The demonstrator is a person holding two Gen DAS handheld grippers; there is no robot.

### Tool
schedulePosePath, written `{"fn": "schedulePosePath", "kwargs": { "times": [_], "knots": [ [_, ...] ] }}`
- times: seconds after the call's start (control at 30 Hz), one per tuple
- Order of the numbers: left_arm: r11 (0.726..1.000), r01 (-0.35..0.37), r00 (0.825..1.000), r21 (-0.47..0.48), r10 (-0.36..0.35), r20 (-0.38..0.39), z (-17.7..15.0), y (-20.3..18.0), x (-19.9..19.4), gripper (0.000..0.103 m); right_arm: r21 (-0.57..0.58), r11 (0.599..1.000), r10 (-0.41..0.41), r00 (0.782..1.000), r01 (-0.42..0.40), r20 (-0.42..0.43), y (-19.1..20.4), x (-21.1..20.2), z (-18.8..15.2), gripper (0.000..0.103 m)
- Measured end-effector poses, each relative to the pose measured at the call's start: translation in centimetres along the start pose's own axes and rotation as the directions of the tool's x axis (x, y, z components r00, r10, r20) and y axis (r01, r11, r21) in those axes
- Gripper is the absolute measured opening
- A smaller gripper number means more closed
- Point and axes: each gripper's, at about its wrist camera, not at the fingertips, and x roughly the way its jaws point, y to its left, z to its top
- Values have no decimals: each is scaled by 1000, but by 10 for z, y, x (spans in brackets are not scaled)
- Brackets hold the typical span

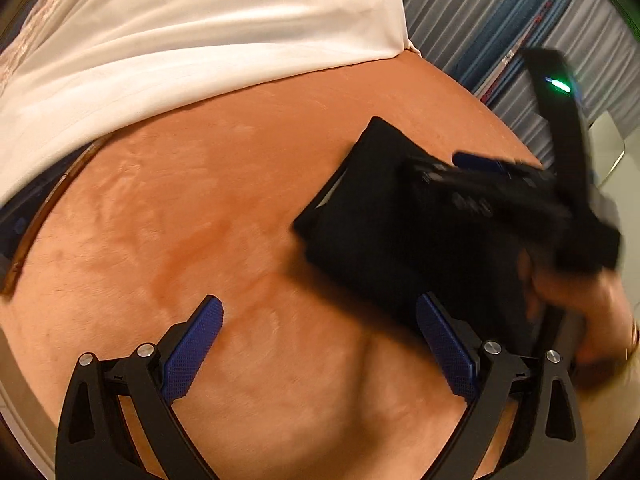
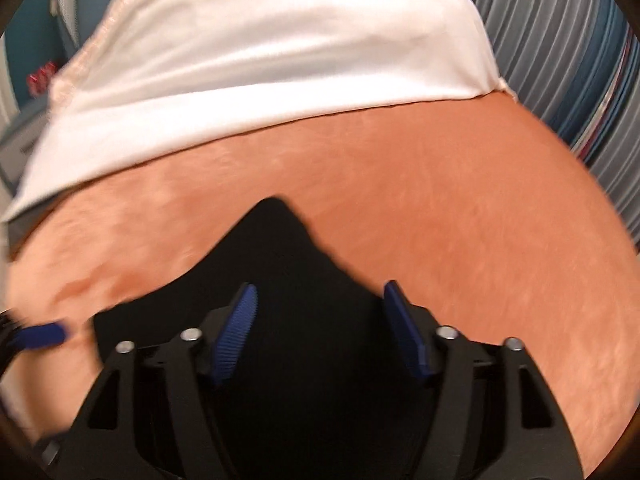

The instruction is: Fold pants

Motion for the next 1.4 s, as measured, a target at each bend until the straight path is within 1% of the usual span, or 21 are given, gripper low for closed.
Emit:
{"fn": "schedulePosePath", "kwargs": {
  "times": [0.03,0.07,0.1,0.13,0.17,0.27,0.3,0.37,0.43,0.53,0.57,0.6,0.67,0.77,0.9,0.97,1.03,1.07,1.13,1.27,1.4],
  "knots": [
    [1000,2,1000,11,-2,2,-1,1,-1,94,-20,1000,-13,1000,13,-5,4,9,3,73],
    [1000,5,1000,24,-5,4,-1,2,-1,94,-50,999,-6,1000,5,-23,7,19,3,64],
    [999,5,1000,33,-5,4,-2,3,-1,95,-66,997,39,998,-42,-55,11,29,1,35],
    [999,1,1000,38,-2,6,-1,5,-4,95,-74,997,20,999,-24,-49,11,30,2,34],
    [999,-1,1000,42,1,9,0,4,-1,95,-84,996,7,999,-11,-44,12,31,4,24],
    [999,7,1000,36,-7,13,16,-1,11,95,62,998,12,1000,-13,17,-21,22,23,11],
    [999,22,1000,29,-22,14,19,-1,12,95,93,996,-13,999,10,33,-29,23,27,0],
    [997,78,997,9,-78,9,28,-2,17,95,99,993,-60,998,61,-17,-38,42,31,0],
    [993,121,993,-18,-121,-10,37,-5,27,95,114,993,39,990,-23,-134,-38,69,25,0],
    [991,127,991,-51,-129,-36,47,-6,45,95,194,978,70,996,-79,51,-54,25,21,3],
    [991,126,991,-51,-128,-33,49,-7,47,95,236,967,76,991,-101,111,-63,6,17,10],
    [991,122,992,-49,-124,-32,50,-8,49,95,292,950,68,983,-115,169,-77,-19,9,27],
    [992,122,992,-43,-123,-33,54,-11,52,95,352,928,41,971,-124,235,-99,-57,-14,46],
    [992,120,992,-41,-121,-41,59,-16,60,94,403,912,-30,967,-77,252,-121,-96,-58,49],
    [997,65,997,-38,-67,-44,65,-25,70,93,540,839,-83,969,-57,232,-155,-146,-143,55],
    [999,26,999,-42,-27,-31,65,-28,70,77,580,815,-114,973,-23,199,-160,-164,-182,56],
    [999,12,1000,-45,-13,-25,68,-28,74,43,613,789,-144,979,24,147,-166,-176,-225,60],
    [998,28,999,-54,-30,-31,63,-25,70,41,632,773,-164,980,54,116,-169,-184,-247,61],
    [995,62,997,-73,-65,-42,65,-26,69,24,657,749,-186,979,90,79,-171,-191,-278,61],
    [1000,12,1000,-22,-13,-24,68,-48,60,18,711,690,-223,974,138,27,-183,-208,-326,62],
    [997,-23,998,77,19,52,68,-91,30,18,773,612,-240,970,170,-23,-207,-221,-375,63]
  ]
}}
